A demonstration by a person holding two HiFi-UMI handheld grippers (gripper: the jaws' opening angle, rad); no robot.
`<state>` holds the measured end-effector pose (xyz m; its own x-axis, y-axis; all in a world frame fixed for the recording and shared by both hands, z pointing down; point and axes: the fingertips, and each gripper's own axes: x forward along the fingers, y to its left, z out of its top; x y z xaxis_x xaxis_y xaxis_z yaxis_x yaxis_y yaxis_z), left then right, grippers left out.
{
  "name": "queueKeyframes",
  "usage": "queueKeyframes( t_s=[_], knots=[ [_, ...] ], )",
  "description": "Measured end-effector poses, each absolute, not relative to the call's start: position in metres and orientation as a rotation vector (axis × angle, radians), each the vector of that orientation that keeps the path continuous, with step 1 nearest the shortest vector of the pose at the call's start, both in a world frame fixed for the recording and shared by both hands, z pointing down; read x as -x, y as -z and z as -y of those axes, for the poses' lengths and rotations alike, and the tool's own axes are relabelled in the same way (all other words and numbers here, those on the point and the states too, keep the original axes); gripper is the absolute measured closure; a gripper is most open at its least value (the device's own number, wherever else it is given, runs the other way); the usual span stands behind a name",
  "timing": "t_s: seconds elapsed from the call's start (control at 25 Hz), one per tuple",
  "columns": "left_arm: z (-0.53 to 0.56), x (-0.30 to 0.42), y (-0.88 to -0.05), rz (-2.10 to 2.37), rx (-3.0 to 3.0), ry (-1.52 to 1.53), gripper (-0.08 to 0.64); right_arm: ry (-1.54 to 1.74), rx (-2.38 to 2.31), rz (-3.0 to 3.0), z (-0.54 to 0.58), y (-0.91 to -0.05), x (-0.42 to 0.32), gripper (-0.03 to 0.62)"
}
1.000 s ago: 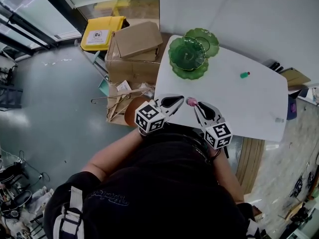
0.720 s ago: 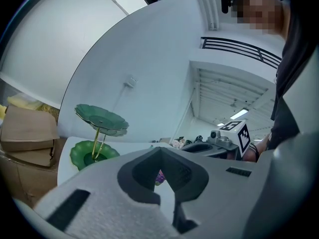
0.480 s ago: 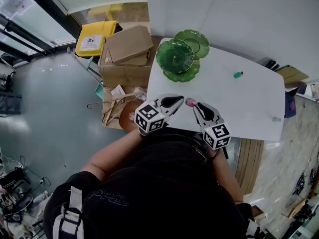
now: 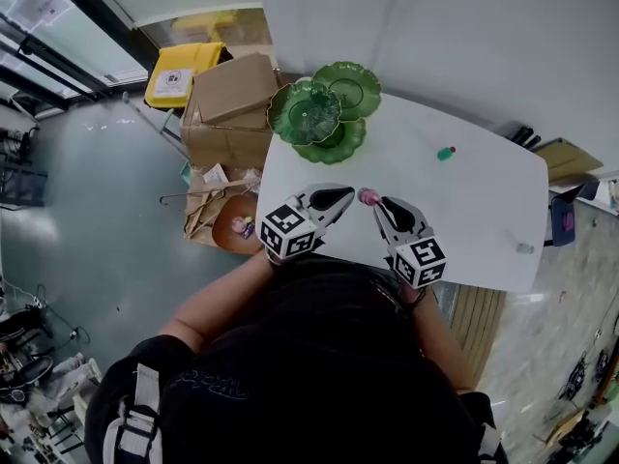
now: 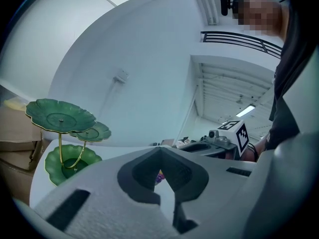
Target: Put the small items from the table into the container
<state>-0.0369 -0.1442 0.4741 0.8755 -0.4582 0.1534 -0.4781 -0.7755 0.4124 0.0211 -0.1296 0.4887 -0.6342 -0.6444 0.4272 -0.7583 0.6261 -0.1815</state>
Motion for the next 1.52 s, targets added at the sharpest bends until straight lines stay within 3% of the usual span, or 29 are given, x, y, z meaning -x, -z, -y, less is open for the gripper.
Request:
queueKeyframes(
  t_s=[0.36, 0.68, 1.52],
  knots=[
    [0.136, -0.017, -0.478, 0.889, -2.534, -0.059, 0.555, -0.481, -0.931, 2.606, 0.136, -0.489, -0.08, 0.52],
    [0.116, -0.014, -0.498, 1.064, -2.43, -0.098, 0.555, -0.523, -0.796, 2.648, 0.136, -0.508, -0.095, 0.52],
    [0.158, 0.011, -0.547, 1.099, -2.37, -0.156, 0.555, -0.55, -0.735, 2.623, 0.185, -0.547, -0.053, 0.52]
  ],
)
